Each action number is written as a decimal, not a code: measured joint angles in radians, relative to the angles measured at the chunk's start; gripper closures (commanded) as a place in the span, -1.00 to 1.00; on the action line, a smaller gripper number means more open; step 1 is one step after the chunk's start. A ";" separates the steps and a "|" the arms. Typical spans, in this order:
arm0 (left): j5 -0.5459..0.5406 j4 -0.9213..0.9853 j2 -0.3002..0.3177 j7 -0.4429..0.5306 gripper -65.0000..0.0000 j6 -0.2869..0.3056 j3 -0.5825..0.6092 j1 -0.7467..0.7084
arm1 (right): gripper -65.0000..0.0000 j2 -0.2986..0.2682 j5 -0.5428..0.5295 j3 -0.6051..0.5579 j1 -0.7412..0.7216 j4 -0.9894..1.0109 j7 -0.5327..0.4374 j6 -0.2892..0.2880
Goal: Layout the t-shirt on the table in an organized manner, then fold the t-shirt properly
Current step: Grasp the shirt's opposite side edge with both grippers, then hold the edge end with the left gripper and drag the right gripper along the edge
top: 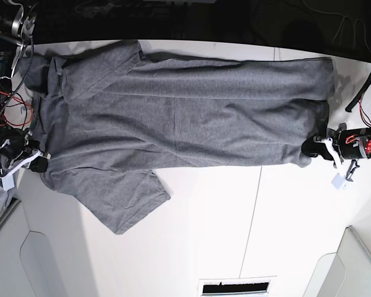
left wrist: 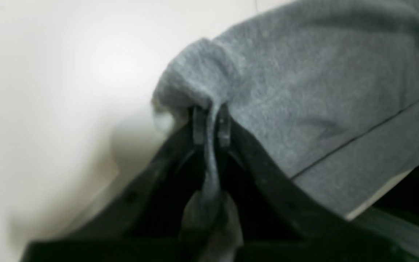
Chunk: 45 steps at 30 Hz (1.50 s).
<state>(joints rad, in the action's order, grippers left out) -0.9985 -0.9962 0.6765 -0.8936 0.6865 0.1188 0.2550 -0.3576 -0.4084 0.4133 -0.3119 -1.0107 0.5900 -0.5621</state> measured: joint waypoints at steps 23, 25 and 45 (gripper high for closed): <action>-0.132 -0.171 0.083 -0.074 1.00 0.003 0.001 -0.176 | -0.13 -0.072 -0.107 -0.002 0.303 -0.188 0.000 -0.006; -0.132 -0.172 0.082 -0.073 1.00 0.003 0.001 -0.176 | -0.14 -0.072 -0.133 0.002 0.299 -0.188 -0.035 -0.006; -0.102 -0.174 0.082 -0.079 1.00 0.003 0.001 -0.177 | -0.14 0.022 0.136 -0.055 -0.048 0.162 -0.232 0.142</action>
<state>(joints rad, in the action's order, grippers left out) -1.1007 -1.1702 0.7589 -0.9730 0.6891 0.1196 0.0776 -0.3359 -0.2722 0.3580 -0.3599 -0.8486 0.3580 -0.4202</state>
